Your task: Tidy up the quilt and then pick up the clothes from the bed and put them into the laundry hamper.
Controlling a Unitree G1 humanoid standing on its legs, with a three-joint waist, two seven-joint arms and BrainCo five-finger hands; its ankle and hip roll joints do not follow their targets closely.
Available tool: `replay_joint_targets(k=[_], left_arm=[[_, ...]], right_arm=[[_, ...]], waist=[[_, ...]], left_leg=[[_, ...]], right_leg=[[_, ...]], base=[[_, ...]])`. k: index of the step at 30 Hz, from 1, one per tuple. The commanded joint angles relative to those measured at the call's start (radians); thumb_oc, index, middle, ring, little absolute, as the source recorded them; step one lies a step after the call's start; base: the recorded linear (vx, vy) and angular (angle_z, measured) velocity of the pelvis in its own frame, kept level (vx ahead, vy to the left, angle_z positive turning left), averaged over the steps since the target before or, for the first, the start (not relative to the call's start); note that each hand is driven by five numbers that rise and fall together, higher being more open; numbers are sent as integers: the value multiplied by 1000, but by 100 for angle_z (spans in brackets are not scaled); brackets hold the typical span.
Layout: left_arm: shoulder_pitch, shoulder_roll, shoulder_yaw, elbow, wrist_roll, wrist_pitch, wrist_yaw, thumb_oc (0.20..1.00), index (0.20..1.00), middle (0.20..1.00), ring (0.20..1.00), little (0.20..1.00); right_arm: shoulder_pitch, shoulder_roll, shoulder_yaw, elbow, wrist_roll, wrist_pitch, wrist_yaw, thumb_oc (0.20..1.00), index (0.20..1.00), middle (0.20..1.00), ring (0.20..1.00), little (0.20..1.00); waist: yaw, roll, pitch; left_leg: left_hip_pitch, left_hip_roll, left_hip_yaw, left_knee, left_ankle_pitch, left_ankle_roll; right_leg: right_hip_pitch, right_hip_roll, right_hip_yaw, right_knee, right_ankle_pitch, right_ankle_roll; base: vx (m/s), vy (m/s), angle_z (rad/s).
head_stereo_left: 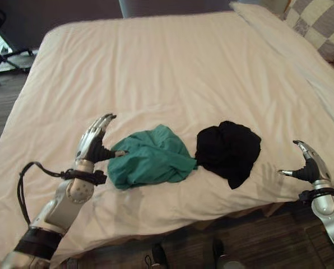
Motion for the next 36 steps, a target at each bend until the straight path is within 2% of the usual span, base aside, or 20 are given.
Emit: replay_joint_targets(k=[1, 5, 7, 8, 9, 10, 15, 17, 19, 20, 26, 27, 28, 29, 30, 31, 33, 34, 35, 36], left_arm=[[-177, 36, -39, 67, 40, 6, 8, 1000, 1000, 1000, 1000, 1000], [-285, 57, -135, 92, 123, 22, -4, 1000, 1000, 1000, 1000, 1000], [-393, 30, -262, 283, 201, 46, -7, 611, 611, 611, 611, 611], [-414, 25, -284, 306, 214, 55, -15, 485, 485, 485, 485, 485], [-416, 25, -285, 307, 214, 55, -14, 291, 291, 291, 291, 291], [-439, 9, -313, 368, 240, 67, -19, 200, 200, 200, 200, 200], [-401, 0, -302, 377, 232, 50, -29, 200, 200, 200, 200, 200], [-356, -6, -267, 354, 196, 41, -29, 200, 200, 200, 200, 200], [-295, -7, -220, 311, 123, 22, -28, 200, 200, 200, 200, 200], [-270, -48, -177, 316, 52, 19, -14, 200, 200, 200, 200, 200], [-238, -124, -127, 317, -111, 3, 25, 200, 200, 200, 200, 200], [-127, -52, -11, 183, -199, -11, -4, 200, 200, 200, 200, 200], [-17, -17, 76, 109, -259, -45, -18, 200, 200, 200, 200, 200], [-4, -32, 93, 126, -258, -44, -5, 200, 200, 200, 200, 200], [-55, -50, 108, 222, -370, -48, 5, 200, 200, 200, 200, 200], [-58, -50, 108, 225, -371, -49, 5, 200, 200, 200, 200, 200], [-129, -69, 98, 309, -452, -69, 30, 200, 200, 200, 200, 200], [-179, -86, 81, 358, -485, -69, 40, 200, 200, 200, 200, 200], [-229, -112, 50, 399, -500, -71, 50, 200, 200, 200, 200, 200], [-269, -134, 26, 428, -513, -73, 61, 200, 200, 200, 200, 200]], right_arm=[[-158, -62, 19, -38, -26, -15, -24, 1000, 1000, 1000, 1000, 1000], [-237, -64, 53, -56, -22, -15, -37, 1000, 1000, 1000, 1000, 1000], [-312, -67, 87, -62, -7, -27, -51, 1000, 1000, 1000, 1000, 1000], [-323, -67, 89, -68, -4, -29, -54, 1000, 1000, 1000, 1000, 1000], [-323, -67, 89, -68, -4, -29, -54, 1000, 1000, 1000, 1000, 1000], [-342, -67, 99, -83, -4, -35, -64, 1000, 1000, 1000, 1000, 1000], [-391, -89, 110, -89, -21, -40, -79, 1000, 1000, 1000, 1000, 1000], [-431, -109, 135, -80, -29, -39, -75, 1000, 1000, 1000, 1000, 1000], [-452, -126, 150, -70, -30, -33, -64, 1000, 1000, 1000, 1000, 1000], [-502, -137, 196, -40, -33, -15, -40, 1000, 1000, 1000, 1000, 1000], [-639, -104, 332, 128, -6, 15, -20, 1000, 1000, 1000, 1000, 1000], [-603, -128, 313, 130, 7, 6, -11, 1000, 1000, 1000, 1000, 1000], [-564, -135, 285, 139, 27, 17, -2, 1000, 1000, 1000, 1000, 1000], [-558, -135, 268, 157, 35, 40, 10, 1000, 1000, 1000, 1000, 1000], [-565, -125, 295, 253, 38, 46, 25, 1000, 1000, 1000, 1000, 1000], [-570, -124, 298, 257, 39, 44, 24, 1000, 1000, 1000, 1000, 1000], [-619, -83, 344, 387, 73, 54, 29, 1000, 1000, 1000, 1000, 1000], [-643, -53, 371, 453, 87, 58, 34, 504, 504, 504, 504, 504], [-661, -22, 395, 510, 97, 65, 34, 200, 200, 200, 200, 200], [-668, 7, 411, 549, 107, 67, 36, 200, 200, 200, 200, 200]], waist=[[-9, -13, 54], [-20, -7, 79], [-31, -10, 90], [-32, -10, 95], [-31, -10, 95], [-36, -8, 108], [-20, -7, 112], [-7, -7, 111], [12, -7, 115], [26, -9, 122], [62, -9, 140], [80, 3, 142], [89, 9, 144], [96, 12, 149], [103, 20, 152], [102, 20, 153], [108, 26, 157], [109, 29, 160], [110, 31, 162], [109, 32, 164]], left_leg=[[35, 10, 14, -2, -85, -48], [-26, 13, 30, -2, -73, -49], [-61, 16, 51, -2, -62, -50], [-70, 16, 54, -2, -59, -50], [-71, 16, 54, -2, -59, -50], [-84, 16, 55, -2, -53, -51], [-98, 10, 51, -2, -53, -50], [-93, 8, 45, -2, -53, -50], [-91, 5, 36, -2, -50, -51], [-90, 0, 27, -2, -47, -52], [-98, -5, 4, -2, -36, -57], [-104, -7, -6, -2, -32, -56], [-109, -8, -16, -2, -28, -57], [-112, -10, -22, -2, -28, -59], [-115, -14, -31, -2, -27, -60], [-115, -14, -32, -2, -26, -60], [-119, -17, -40, -2, -23, -62], [-121, -18, -45, -2, -22, -62], [-121, -19, -50, -2, -21, -63], [-120, -20, -54, -2, -20, -63]], right_leg=[[-48, -29, -3, 1, -20, 44], [-121, -29, 8, 1, -1, 47], [-171, -28, 25, 2, 17, 47], [-182, -29, 24, 4, 21, 46], [-182, -29, 24, 4, 21, 46], [-196, -32, 22, 5, 25, 47], [-210, -38, 13, 4, 27, 49], [-203, -38, 10, 4, 26, 45], [-197, -41, 4, 5, 25, 42], [-192, -42, -2, 4, 25, 39], [-187, -42, -21, 7, 27, 33], [-185, -43, -29, 7, 28, 31], [-182, -46, -40, 8, 26, 30], [-180, -47, -45, 9, 23, 30], [-177, -50, -55, 12, 20, 28], [-177, -50, -56, 12, 20, 28], [-176, -51, -68, 18, 16, 26], [-176, -52, -72, 23, 13, 24], [-175, -53, -77, 28, 8, 23], [-174, -53, -78, 34, 5, 22]], base=[[-86, -26, 4], [-78, 0, -8], [-76, 26, -20], [-39, 12, -24], [-51, 16, -23], [-46, 19, -16], [-14, 5, -4], [8, -16, 3], [6, -45, 8], [-4, -43, 5], [-4, -64, 17], [4, -98, 14], [7, -91, 22], [3, -67, 32], [-3, -35, 39], [-8, -23, 39], [-13, -22, 34], [-17, -24, 31], [-16, -11, 23], [-3, 8, 28]])
